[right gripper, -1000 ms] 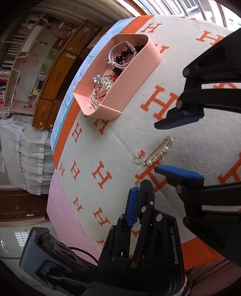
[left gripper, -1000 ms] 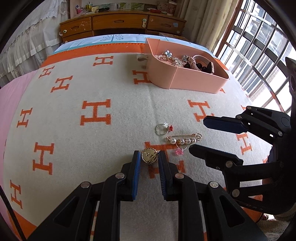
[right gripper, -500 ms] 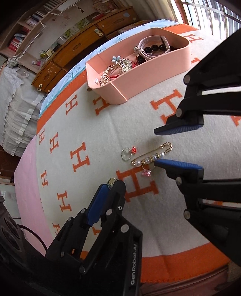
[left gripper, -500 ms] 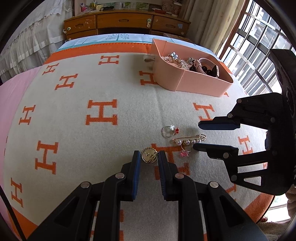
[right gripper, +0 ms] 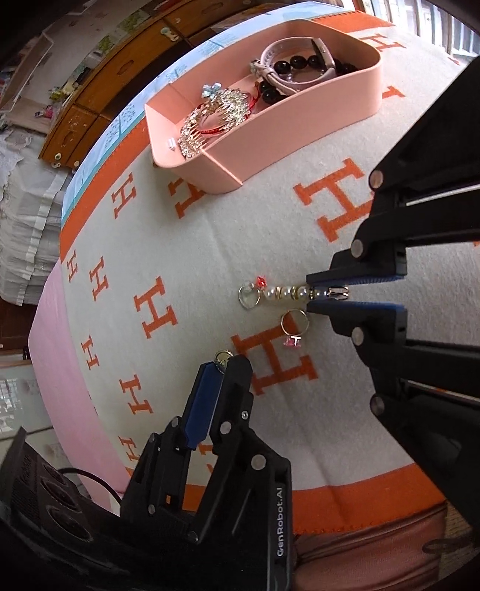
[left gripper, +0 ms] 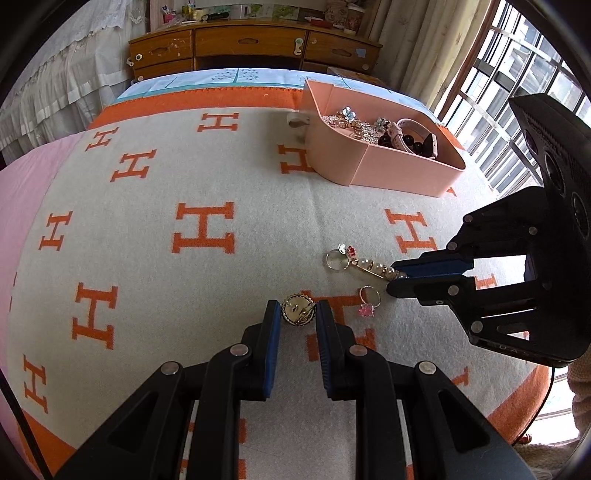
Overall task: Organize jewelry
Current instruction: 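Grasp the pearl safety-pin brooch with the right gripper while the left lifts the coin charm, then drop the coin charm into the tray with the left gripper while the right drops the pin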
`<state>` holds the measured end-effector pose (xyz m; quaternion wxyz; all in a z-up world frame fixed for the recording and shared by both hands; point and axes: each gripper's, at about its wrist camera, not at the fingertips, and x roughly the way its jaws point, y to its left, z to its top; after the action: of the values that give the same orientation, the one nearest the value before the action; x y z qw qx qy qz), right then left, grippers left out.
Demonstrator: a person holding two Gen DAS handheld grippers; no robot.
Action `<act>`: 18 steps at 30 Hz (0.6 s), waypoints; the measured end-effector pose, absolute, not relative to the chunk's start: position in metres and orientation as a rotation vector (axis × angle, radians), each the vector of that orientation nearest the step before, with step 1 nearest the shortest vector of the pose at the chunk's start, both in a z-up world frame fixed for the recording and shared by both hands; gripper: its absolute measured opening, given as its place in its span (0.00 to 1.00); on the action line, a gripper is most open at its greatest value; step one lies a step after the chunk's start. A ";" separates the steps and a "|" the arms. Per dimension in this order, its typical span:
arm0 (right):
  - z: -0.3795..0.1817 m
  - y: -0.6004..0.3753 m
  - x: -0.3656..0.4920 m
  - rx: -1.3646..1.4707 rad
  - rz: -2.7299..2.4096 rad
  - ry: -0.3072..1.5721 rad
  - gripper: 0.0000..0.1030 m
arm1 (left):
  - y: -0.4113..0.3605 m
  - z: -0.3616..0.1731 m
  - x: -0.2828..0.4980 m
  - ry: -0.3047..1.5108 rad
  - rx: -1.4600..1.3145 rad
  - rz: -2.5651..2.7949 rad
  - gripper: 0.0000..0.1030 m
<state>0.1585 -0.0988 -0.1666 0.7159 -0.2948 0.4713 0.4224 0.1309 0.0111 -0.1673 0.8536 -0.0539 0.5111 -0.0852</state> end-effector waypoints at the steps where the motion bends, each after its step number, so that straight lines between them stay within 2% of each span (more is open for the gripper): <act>1: -0.167 -0.101 0.159 -0.629 0.926 1.047 0.07 | 0.011 -0.166 0.131 1.071 -0.113 -0.180 0.17; 7: -0.151 -0.127 0.150 -0.496 0.876 1.006 0.07 | 0.007 -0.146 0.130 1.037 -0.092 -0.196 0.17; 18: -0.062 -0.185 0.176 -0.134 0.611 0.847 0.07 | -0.015 -0.059 0.186 0.948 -0.048 -0.299 0.17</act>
<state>0.1759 -0.1846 -0.0619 0.8647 -0.0641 0.4040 0.2914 0.1857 -0.0150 -0.0589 0.8786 -0.0228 0.4549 -0.1433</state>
